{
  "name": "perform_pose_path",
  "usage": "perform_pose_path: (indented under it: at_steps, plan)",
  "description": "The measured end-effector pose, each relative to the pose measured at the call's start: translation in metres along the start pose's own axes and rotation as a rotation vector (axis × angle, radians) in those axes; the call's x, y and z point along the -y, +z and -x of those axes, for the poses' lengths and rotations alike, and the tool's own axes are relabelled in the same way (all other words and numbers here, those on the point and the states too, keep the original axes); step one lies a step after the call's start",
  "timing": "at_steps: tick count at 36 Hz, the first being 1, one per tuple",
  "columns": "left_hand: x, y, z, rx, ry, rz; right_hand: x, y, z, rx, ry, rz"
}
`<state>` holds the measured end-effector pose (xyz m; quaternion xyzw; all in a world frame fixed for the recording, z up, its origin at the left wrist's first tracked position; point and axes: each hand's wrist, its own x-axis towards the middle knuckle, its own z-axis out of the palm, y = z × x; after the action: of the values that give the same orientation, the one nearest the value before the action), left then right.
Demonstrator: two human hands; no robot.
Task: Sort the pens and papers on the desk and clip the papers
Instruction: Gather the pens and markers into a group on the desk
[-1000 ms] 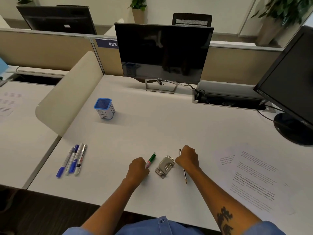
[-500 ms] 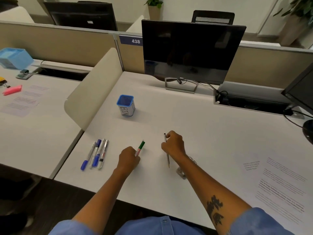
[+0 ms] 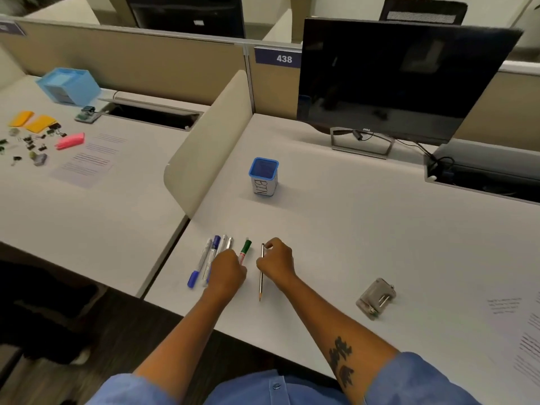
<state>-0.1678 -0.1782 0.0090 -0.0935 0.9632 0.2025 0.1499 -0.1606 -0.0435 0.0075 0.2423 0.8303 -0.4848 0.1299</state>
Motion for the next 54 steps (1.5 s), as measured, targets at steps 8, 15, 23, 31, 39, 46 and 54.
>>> perform_pose_path:
  at_steps: [8,15,23,31,39,46,54]
  plan:
    - [0.022,0.000,-0.020,-0.010,0.031,-0.010,0.022,0.037,-0.009,-0.020,0.002,0.016]
    - [0.026,0.001,-0.027,-0.053,0.003,0.016,0.026,0.048,-0.014,-0.045,-0.018,0.054]
    - [0.027,-0.005,-0.022,-0.081,0.021,0.065,0.028,0.054,-0.015,-0.064,-0.056,0.109]
    - [0.026,-0.015,-0.017,-0.057,0.049,0.074,0.029,0.059,-0.013,-0.076,-0.072,0.091]
    - [0.027,-0.029,-0.006,-0.063,0.079,0.104,0.026,0.061,-0.005,-0.093,-0.102,-0.003]
    - [0.032,-0.033,-0.004,-0.074,0.100,0.117,0.020,0.060,0.003,-0.113,-0.101,0.025]
    - [0.039,-0.039,-0.005,-0.101,0.103,0.135,0.015,0.059,0.010,-0.100,-0.083,0.034]
